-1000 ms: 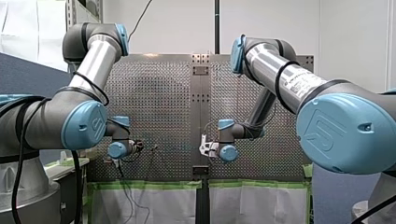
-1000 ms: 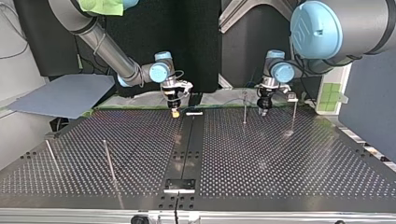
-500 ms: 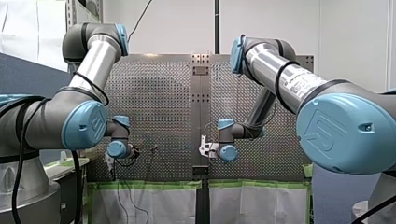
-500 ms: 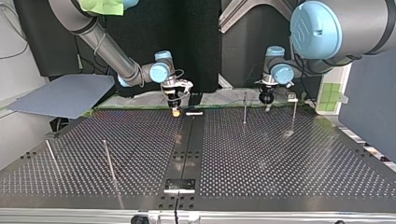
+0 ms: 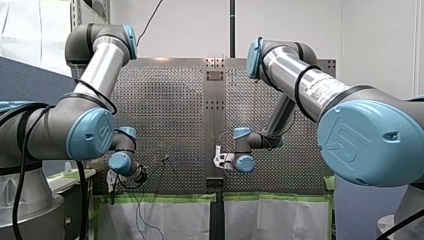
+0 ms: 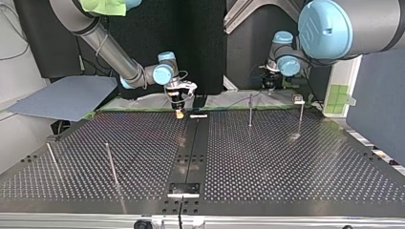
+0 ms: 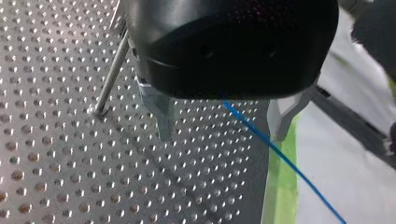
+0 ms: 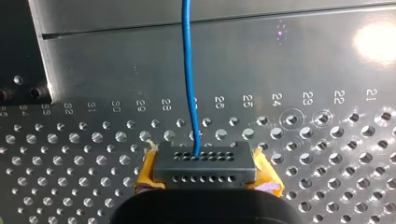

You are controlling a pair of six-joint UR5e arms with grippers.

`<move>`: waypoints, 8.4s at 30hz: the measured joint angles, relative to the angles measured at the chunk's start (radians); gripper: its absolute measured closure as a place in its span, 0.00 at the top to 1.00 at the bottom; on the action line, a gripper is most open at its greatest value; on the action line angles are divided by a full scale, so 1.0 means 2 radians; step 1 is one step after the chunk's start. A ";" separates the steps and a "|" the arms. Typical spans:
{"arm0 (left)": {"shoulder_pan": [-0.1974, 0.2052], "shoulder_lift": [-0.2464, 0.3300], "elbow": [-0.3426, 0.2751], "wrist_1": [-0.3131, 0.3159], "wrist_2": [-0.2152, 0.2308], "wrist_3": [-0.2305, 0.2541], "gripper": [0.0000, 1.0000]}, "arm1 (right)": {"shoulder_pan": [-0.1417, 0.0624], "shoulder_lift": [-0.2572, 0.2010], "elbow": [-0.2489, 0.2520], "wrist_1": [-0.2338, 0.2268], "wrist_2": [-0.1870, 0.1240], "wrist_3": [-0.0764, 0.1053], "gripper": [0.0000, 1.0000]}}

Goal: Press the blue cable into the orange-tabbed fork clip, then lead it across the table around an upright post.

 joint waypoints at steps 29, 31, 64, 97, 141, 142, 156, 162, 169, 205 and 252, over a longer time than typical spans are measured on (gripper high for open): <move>-0.037 0.151 -0.067 0.021 -0.033 -0.066 1.00 | 0.000 0.000 0.000 0.003 0.000 0.001 0.00; -0.041 0.156 -0.067 0.031 -0.037 -0.071 1.00 | 0.000 0.000 0.000 0.003 0.000 0.001 0.00; -0.080 0.059 -0.067 0.076 -0.104 0.026 1.00 | 0.000 0.001 0.000 0.003 -0.003 0.002 0.00; -0.094 0.060 -0.067 0.107 -0.072 0.023 1.00 | 0.001 0.003 0.000 0.000 -0.003 0.002 0.00; -0.130 0.060 -0.067 0.194 -0.055 0.012 1.00 | 0.000 0.004 0.000 0.002 -0.008 0.001 0.00; -0.132 0.060 -0.067 0.193 -0.060 0.011 1.00 | 0.000 0.004 0.000 0.002 -0.008 0.001 0.00; -0.172 0.048 -0.046 0.157 -0.127 0.010 1.00 | 0.000 0.005 0.000 0.000 -0.008 0.002 0.00; -0.202 0.040 -0.016 0.127 -0.157 0.005 1.00 | 0.000 0.005 0.000 0.003 -0.008 0.002 0.00; -0.223 0.031 0.019 0.092 -0.190 0.000 1.00 | 0.001 0.005 0.000 0.005 -0.008 0.002 0.00; -0.210 -0.032 0.112 0.058 -0.240 0.029 1.00 | 0.000 0.006 0.000 0.003 -0.009 0.002 0.00; -0.218 -0.032 0.142 0.111 -0.226 0.097 0.00 | 0.000 0.008 0.000 0.005 -0.010 0.000 0.00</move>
